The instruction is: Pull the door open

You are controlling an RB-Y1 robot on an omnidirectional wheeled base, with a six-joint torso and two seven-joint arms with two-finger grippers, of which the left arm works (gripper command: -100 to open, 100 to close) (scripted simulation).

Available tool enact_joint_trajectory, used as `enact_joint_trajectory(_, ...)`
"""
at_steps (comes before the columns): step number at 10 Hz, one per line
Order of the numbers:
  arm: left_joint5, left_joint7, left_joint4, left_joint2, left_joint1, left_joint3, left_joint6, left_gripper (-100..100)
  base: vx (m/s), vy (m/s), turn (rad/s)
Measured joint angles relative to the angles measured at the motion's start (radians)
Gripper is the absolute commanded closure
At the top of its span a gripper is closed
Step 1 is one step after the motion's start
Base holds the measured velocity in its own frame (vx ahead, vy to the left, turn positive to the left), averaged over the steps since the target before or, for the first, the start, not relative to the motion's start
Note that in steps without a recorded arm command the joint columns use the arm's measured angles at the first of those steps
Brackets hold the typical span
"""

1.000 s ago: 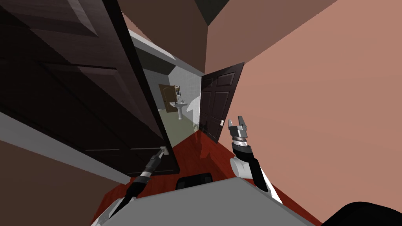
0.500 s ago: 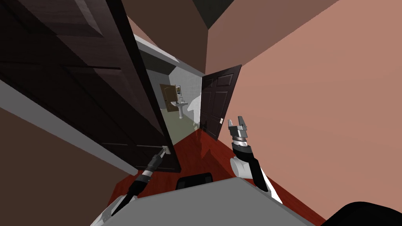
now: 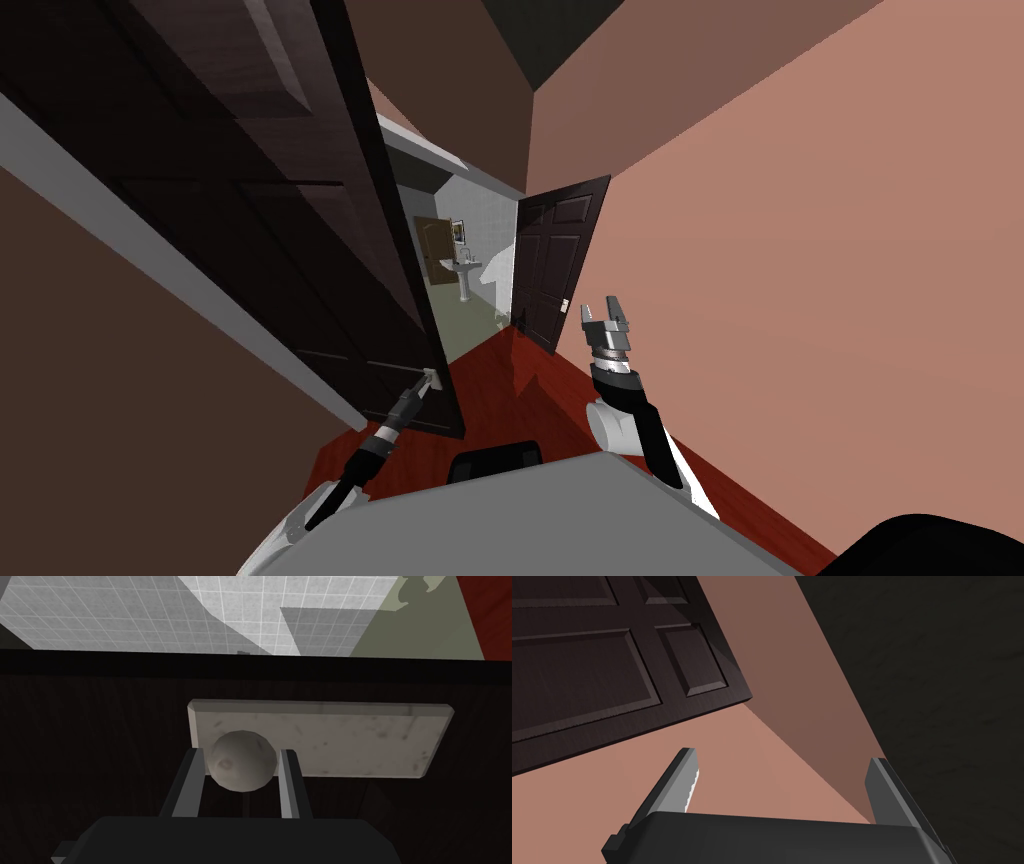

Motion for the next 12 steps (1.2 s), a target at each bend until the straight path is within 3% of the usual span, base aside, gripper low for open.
enact_joint_trajectory(1,0.0,-0.001,-0.033,0.001,0.015,-0.007,0.013,100,-0.088,0.064,0.021)
enact_joint_trajectory(4,0.008,0.005,-0.075,0.008,0.012,-0.062,0.034,100,-0.131,0.141,-0.011)
enact_joint_trajectory(6,0.006,0.002,-0.054,0.001,0.001,-0.075,0.027,100,-0.028,0.02,-0.005)
enact_joint_trajectory(7,0.003,0.005,-0.054,0.009,0.011,-0.08,0.015,100,-0.008,0.019,0.012)
enact_joint_trajectory(10,-0.006,0.014,-0.054,0.035,0.05,-0.095,-0.049,100,0.001,0.02,0.017)
enact_joint_trajectory(12,-0.011,0.016,-0.006,0.042,0.045,-0.102,-0.105,100,-0.003,0.022,0.016)
